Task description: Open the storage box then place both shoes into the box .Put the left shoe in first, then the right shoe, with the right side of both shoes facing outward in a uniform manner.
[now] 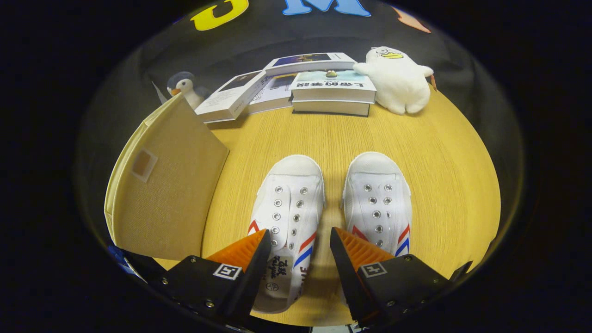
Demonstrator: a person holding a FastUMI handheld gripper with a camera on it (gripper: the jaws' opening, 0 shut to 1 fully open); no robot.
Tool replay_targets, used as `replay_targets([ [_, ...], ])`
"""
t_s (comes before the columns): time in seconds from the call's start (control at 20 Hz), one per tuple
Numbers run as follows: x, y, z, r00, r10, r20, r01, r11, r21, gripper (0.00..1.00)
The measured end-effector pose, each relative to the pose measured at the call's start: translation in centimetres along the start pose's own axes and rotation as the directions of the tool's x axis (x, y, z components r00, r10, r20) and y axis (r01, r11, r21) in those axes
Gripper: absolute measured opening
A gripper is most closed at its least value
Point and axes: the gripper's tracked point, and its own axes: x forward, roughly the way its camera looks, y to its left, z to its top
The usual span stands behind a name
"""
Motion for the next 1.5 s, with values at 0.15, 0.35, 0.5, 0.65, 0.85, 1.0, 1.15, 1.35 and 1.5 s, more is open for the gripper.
replay_targets([
  [0.15, 0.6, 0.3, -0.3, 1.0, 0.017, -0.011, -0.016, 1.0, 0.01, 0.78],
  [0.35, 0.9, 0.9, -0.5, 0.999, 0.046, -0.021, -0.045, 0.997, 0.062, 0.54],
  [0.5, 1.0, -0.1, -0.6, 1.0, 0.007, -0.016, -0.005, 0.994, 0.111, 0.17],
  [0.65, 0.8, -0.3, -0.7, 1.0, 0.013, -0.021, -0.009, 0.984, 0.178, 0.02],
  [0.85, -0.3, 0.6, -0.1, 0.999, 0.041, -0.003, -0.039, 0.969, 0.245, 0.02],
  [1.0, -1.7, 1.1, 0.9, 0.999, 0.047, 0.018, -0.05, 0.97, 0.236, 0.02],
  [1.15, -3.4, 2.5, 2.4, 0.993, 0.103, 0.049, -0.113, 0.949, 0.293, 0.02],
  [1.35, -6.5, 4.5, 4.8, 0.985, 0.14, 0.103, -0.164, 0.943, 0.288, 0.02],
  [1.5, -8.8, 6.5, 6.9, 0.975, 0.164, 0.149, -0.198, 0.945, 0.259, 0.02],
])
